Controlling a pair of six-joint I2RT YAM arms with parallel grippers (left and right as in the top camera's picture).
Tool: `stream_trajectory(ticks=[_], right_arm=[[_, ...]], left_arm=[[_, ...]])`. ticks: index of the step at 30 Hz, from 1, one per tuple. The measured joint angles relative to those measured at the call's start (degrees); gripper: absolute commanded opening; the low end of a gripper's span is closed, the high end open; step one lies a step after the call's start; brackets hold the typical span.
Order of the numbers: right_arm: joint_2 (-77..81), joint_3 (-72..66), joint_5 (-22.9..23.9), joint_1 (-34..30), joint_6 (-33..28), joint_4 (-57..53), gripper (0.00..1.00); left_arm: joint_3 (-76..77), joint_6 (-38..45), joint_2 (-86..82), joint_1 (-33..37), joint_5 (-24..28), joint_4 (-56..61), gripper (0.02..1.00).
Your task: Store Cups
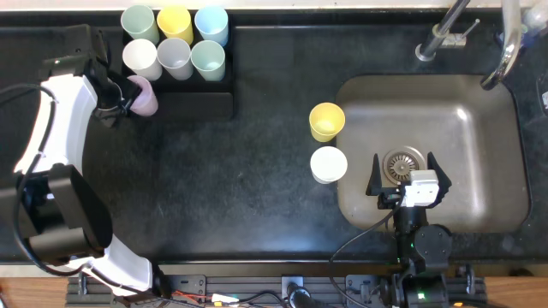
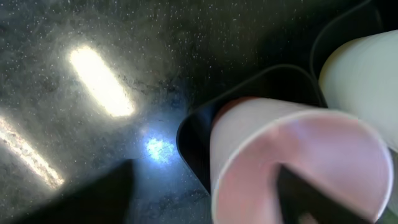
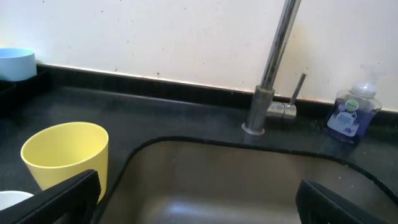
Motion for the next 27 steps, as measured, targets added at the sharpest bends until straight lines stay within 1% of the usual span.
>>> stream_trajectory(ticks=[6,9,13,15,20,24,27], right_arm=[[0.0,0.0,0.0,0.0,0.0,0.0,0.996],[0.0,0.0,0.0,0.0,0.0,0.0,0.996],[0.0,0.0,0.0,0.0,0.0,0.0,0.998],[0.0,0.0,0.0,0.0,0.0,0.0,0.998],[0.0,0.0,0.0,0.0,0.0,0.0,0.998],[0.0,0.0,0.0,0.0,0.0,0.0,0.998],[0.0,0.0,0.0,0.0,0.0,0.0,0.998]], left_arm=[[0.0,-0.2,-0.7,0.0,0.0,-0.1,0.998],[-0.5,-0.2,-4.2,-0.4,-0.1,-0.1,1.0],[0.0,1.2,-12.7,-4.0,-0.7,-0.2,1.0],[2.3,3.3,-15.9,-9.2,-0.9,-0.2,1.0],[7.3,7.2,-16.2,-28.3,-1.2,3.6,1.0],[7.3,7.4,-10.5,-42.9,-1.3,4.6,1.0],[7.3,6.4,-4.5,-50.2,-1.3,6.9,1.0]])
